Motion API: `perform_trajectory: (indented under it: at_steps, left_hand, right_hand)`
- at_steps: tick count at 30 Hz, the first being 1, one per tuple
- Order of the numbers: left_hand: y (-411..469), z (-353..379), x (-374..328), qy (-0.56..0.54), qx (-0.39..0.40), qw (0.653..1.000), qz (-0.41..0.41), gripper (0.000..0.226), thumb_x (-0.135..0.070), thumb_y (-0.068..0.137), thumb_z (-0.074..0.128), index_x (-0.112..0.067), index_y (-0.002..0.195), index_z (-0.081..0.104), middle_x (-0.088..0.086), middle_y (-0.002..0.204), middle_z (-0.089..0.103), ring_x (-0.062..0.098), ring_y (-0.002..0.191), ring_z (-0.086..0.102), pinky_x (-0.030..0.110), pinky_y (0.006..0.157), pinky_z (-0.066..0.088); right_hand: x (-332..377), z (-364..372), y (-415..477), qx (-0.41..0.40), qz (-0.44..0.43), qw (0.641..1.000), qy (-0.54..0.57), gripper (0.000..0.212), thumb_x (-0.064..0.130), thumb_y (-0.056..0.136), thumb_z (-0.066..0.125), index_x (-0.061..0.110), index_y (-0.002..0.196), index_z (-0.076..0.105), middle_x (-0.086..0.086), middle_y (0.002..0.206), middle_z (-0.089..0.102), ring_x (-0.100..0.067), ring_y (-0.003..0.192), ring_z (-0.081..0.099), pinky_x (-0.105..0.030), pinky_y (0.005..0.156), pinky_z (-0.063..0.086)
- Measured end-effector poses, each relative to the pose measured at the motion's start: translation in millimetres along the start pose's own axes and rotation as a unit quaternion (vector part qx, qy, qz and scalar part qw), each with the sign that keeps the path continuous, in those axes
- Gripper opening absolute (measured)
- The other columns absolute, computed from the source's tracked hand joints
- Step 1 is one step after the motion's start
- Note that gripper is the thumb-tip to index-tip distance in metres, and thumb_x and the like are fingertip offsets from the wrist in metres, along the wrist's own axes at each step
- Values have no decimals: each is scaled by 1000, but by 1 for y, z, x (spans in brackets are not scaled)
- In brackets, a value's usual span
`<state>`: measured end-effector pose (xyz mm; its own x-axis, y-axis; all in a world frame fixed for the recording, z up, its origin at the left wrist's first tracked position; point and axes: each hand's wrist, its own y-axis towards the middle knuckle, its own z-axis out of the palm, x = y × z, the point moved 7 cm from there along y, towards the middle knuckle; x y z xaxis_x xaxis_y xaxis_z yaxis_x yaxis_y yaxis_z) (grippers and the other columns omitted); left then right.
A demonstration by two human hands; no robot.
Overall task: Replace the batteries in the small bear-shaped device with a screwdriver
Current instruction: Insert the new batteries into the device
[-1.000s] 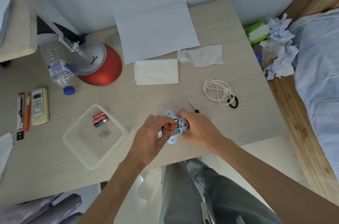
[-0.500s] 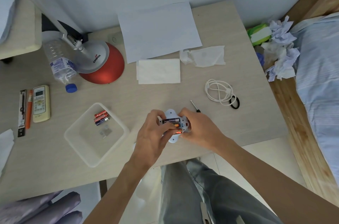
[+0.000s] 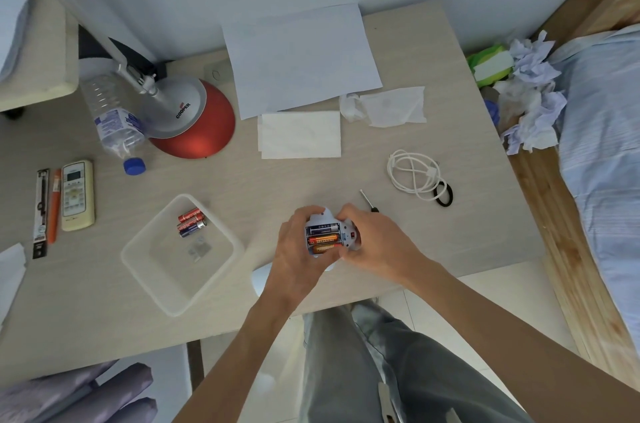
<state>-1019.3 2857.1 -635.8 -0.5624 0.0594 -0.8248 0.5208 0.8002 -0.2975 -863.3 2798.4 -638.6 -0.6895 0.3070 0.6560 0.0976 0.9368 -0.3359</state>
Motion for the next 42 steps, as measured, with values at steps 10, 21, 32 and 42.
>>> perform_trajectory:
  at_steps: [10,21,32,42]
  left_hand:
    - [17,-2,6,-117,63,989,-67,80,-10,75,99,-27,130,44,-2,119,65,16,105,73,31,81,65]
    - [20,-12,13,-53,81,993,-60,81,-23,66,105,-35,130,55,-8,108,75,10,99,74,28,85,63]
    - [23,-9,14,12,92,994,-59,67,-42,63,104,-43,116,64,-12,104,75,9,94,74,31,84,65]
    - [34,-13,11,38,104,992,-55,74,-39,58,106,-38,118,63,-9,99,76,11,86,73,35,81,65]
  right_hand:
    - [1,-1,6,17,-10,1000,-8,41,35,83,81,33,110,50,11,85,66,-9,73,63,-32,66,56]
    - [-2,4,4,43,-4,998,-40,30,27,81,78,28,92,50,7,77,63,-15,68,59,-31,60,44]
    - [-6,7,8,57,12,997,-59,24,26,80,73,26,88,51,4,75,64,-20,67,62,-31,57,43]
    - [-3,3,6,31,-26,998,-51,35,32,85,76,25,112,57,8,88,69,-16,73,65,-35,64,53]
